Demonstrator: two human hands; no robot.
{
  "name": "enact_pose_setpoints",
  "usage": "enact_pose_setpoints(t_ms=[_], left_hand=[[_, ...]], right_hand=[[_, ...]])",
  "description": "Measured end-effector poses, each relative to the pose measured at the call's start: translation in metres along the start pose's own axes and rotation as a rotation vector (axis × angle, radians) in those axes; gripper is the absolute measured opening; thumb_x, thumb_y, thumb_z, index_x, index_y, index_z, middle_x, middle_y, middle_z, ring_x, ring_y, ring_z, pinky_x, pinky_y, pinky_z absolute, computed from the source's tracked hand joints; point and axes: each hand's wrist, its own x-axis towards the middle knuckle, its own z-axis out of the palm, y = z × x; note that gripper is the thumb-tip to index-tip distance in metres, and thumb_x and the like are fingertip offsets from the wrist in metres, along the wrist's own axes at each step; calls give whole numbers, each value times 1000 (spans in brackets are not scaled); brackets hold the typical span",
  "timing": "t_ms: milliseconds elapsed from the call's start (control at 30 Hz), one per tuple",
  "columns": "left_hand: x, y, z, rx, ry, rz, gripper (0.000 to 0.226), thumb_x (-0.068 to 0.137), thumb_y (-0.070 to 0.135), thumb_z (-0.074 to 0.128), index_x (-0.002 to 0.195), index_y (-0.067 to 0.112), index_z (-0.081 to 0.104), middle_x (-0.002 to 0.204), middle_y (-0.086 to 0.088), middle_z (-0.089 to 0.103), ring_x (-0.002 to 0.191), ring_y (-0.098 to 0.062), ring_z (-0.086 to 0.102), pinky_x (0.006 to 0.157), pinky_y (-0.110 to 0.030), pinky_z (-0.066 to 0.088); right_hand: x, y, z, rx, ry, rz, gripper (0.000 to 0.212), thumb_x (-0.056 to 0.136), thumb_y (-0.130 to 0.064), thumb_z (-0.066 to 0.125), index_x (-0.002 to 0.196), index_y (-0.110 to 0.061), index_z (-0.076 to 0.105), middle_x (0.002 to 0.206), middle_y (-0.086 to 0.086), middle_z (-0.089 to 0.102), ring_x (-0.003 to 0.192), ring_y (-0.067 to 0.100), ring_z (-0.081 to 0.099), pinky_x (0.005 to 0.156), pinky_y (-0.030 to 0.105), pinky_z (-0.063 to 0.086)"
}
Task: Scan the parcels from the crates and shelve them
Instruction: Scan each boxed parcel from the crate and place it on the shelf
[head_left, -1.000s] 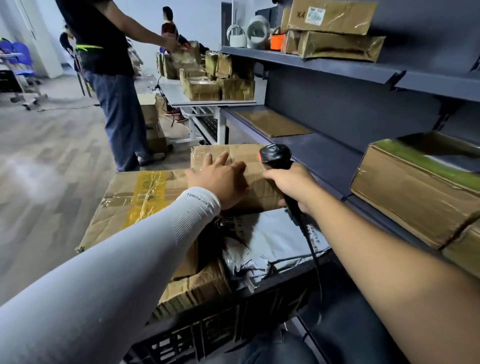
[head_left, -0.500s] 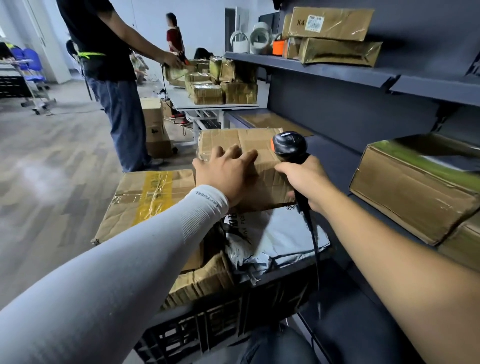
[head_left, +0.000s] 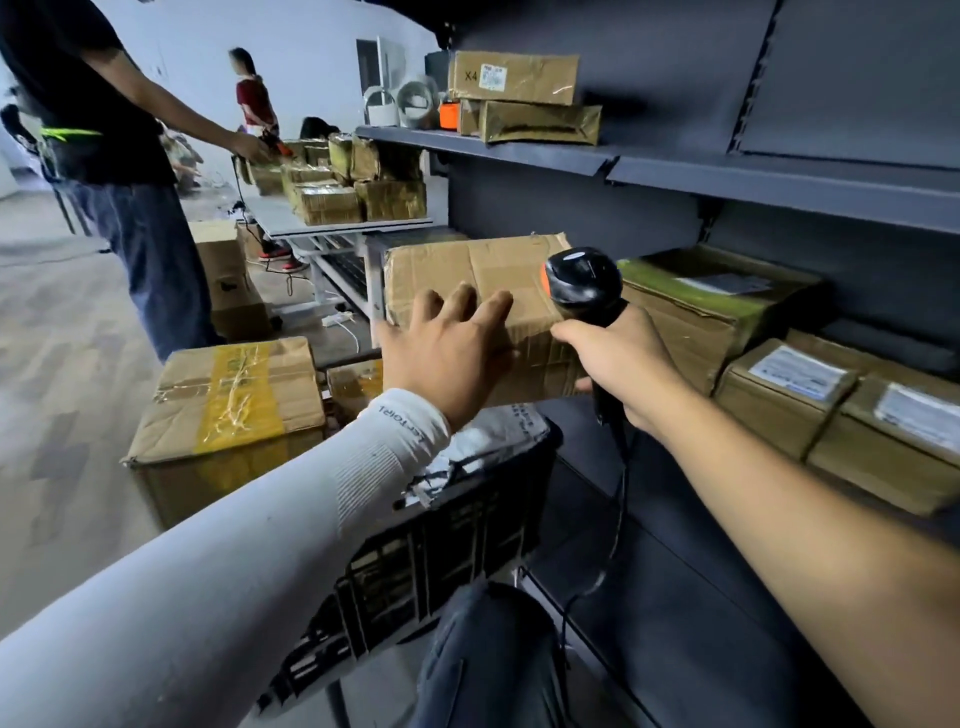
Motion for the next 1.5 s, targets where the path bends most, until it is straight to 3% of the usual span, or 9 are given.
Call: enact_pose_setpoints(t_ms=[167, 367, 433, 500, 700, 867, 1000, 1300, 1500], left_hand=[[-33, 41, -8, 4, 9, 63, 62, 93, 68, 53, 147, 44, 37, 142, 7, 50, 125, -29, 47, 82, -55, 43], [-69, 79, -19, -16, 32, 121, 66, 91, 69, 52, 150, 45, 33, 153, 7, 43, 131, -28, 44, 82, -53, 42], [-84, 93, -17, -45, 21, 139, 67, 92, 69, 52, 152, 47, 30, 157, 7, 39, 136, -28, 41, 85, -53, 41], [-100, 104, -11, -61, 3, 148, 68, 92, 70, 52, 153, 48, 29, 159, 7, 38, 139, -29, 39, 87, -54, 41], [-137, 127, 16, -72, -60, 175, 71, 90, 71, 53, 154, 46, 34, 159, 4, 42, 140, -31, 43, 88, -55, 41], [-159, 137, 34, -70, -86, 214, 68, 93, 68, 45, 156, 45, 34, 163, 1, 40, 143, -34, 41, 91, -57, 39], [-172, 142, 38, -87, -52, 216, 65, 93, 64, 40, 155, 43, 40, 162, 0, 43, 142, -35, 43, 91, -57, 38], [-216, 166, 46, -163, -56, 261, 64, 94, 63, 45, 154, 42, 42, 162, -1, 42, 143, -35, 44, 92, -58, 41], [-227, 182, 89, -179, -154, 302, 66, 92, 64, 52, 154, 42, 42, 160, -2, 45, 141, -33, 46, 92, -59, 42]], right_hand=[[-47, 18, -42, 0, 45, 34, 18, 89, -22, 75, 106, -20, 70, 102, 5, 74, 90, 20, 68, 75, 45, 63], [-98, 38, -85, -13, 85, 31, 19, 90, -18, 74, 106, -8, 73, 94, 17, 74, 72, 18, 60, 76, 57, 59], [-115, 54, -97, 21, 102, 35, 6, 91, -17, 75, 96, -21, 75, 91, -1, 77, 78, 12, 64, 87, 55, 59], [-132, 70, -104, 29, 111, 35, 15, 90, -16, 77, 89, -31, 72, 81, -18, 74, 82, 7, 67, 92, 54, 59], [-162, 111, -115, 47, 112, 89, 18, 92, -10, 75, 86, -27, 72, 78, -21, 74, 74, -4, 66, 90, 53, 58], [-180, 140, -119, 17, 138, 120, 7, 91, -10, 75, 92, -5, 70, 85, 12, 72, 74, 12, 64, 84, 56, 57], [-192, 154, -121, -16, 195, 89, 15, 91, -11, 76, 88, 2, 69, 81, 20, 68, 79, 37, 67, 71, 49, 58], [-229, 192, -130, 22, 326, 179, 13, 86, -5, 80, 81, -8, 68, 81, 14, 70, 76, 38, 68, 76, 56, 59], [-223, 232, -135, -84, 299, 241, 13, 86, -14, 81, 80, -17, 70, 74, -5, 74, 72, 19, 72, 77, 53, 62]])
